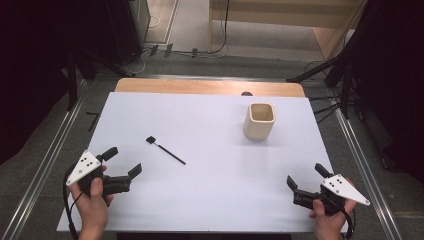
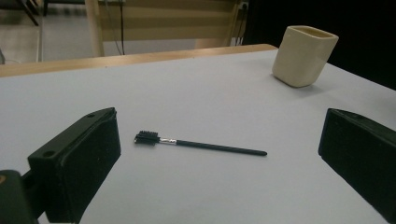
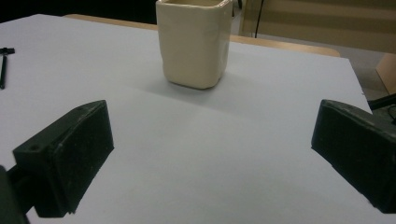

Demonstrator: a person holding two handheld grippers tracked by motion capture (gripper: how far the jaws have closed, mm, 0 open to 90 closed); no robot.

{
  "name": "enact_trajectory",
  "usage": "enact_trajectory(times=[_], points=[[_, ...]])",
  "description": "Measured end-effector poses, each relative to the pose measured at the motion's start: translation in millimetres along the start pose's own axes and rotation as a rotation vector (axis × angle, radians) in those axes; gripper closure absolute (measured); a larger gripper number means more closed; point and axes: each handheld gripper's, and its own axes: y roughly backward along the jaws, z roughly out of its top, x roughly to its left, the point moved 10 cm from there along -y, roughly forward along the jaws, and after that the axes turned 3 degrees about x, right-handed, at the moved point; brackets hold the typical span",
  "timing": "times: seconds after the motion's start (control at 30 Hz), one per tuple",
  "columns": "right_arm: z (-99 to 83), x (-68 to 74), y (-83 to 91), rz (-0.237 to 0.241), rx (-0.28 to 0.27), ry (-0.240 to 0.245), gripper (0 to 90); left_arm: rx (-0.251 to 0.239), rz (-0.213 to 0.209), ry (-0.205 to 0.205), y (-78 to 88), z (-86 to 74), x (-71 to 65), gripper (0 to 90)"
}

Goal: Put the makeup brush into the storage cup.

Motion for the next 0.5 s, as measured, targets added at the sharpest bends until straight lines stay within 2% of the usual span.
enact_trajectory(times=[0.2,0.5], points=[[-0.3,3.5,-0.6,0.009,0.005,0.015,0.0,0.058,-0.026,0.011,-16.6,3.6,-3.2,0.0],[-2.7,3.3,-2.8,0.011,0.023,0.011,0.0,0.107,-0.072,0.015,-44.4,11.5,-2.0,0.0]])
